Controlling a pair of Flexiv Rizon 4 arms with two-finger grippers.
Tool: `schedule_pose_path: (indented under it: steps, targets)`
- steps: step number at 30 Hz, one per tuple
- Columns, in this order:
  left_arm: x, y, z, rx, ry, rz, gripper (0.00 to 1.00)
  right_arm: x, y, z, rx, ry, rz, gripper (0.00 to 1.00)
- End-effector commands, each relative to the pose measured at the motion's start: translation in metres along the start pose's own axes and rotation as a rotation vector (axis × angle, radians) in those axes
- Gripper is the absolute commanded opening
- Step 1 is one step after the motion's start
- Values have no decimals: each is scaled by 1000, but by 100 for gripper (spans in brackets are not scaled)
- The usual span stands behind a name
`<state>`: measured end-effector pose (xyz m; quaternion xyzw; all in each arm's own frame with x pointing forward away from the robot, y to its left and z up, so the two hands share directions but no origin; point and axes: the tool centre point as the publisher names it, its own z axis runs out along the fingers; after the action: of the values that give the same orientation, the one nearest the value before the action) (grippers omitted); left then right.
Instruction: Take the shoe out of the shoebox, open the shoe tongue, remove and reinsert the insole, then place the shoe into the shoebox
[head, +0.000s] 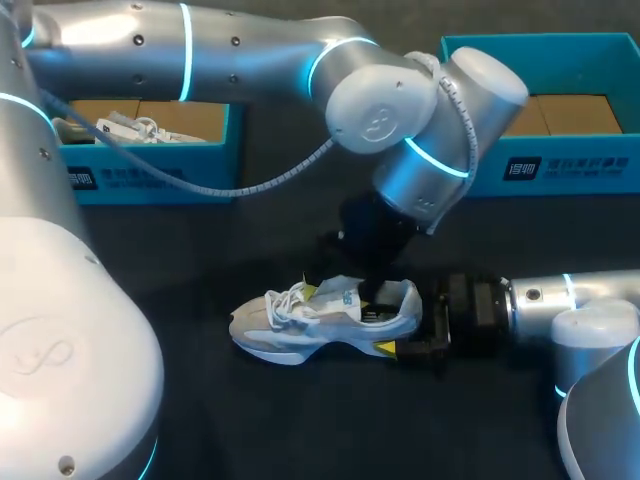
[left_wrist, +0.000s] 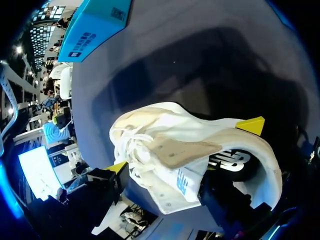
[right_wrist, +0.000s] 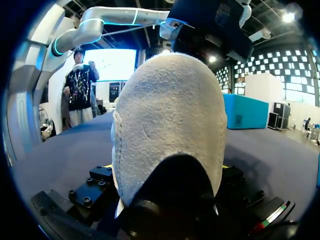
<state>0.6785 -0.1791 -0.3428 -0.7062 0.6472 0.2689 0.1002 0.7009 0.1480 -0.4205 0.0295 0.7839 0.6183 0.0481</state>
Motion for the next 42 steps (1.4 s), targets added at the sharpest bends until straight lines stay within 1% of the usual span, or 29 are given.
schedule_pose_path:
  steps: [1,4,6,10,18,21,22,23,30,38,42]
  targets:
    - [-13,9,2,16,45,-724,76,1,1,1,3,-2,0,0]
    - [-14,10,1,9,62,-721,74,1,1,1,3,-2,0,0]
    - [-15,11,-1,5,74,-718,68,1,1,1,3,-2,0,0]
    - [-17,14,-5,-1,98,-716,50,1,1,1,3,-2,0,0]
    - [-14,18,-12,-4,118,-711,38,1,1,1,3,-2,0,0]
    - [-15,19,-14,-2,130,-720,21,1,1,1,3,-2,0,0]
    - [-16,19,-14,-2,135,-723,7,1,1,1,3,-2,0,0]
    - [-18,19,-14,-4,146,-726,0,1,1,1,3,-2,0,0]
    - [-32,18,-8,-32,211,-729,0,1,1,1,3,-2,0,0]
    - [-65,19,4,-80,382,-698,0,1,1,1,3,-2,0,0]
    - [-82,18,16,-123,454,-684,0,1,1,1,3,-2,0,0]
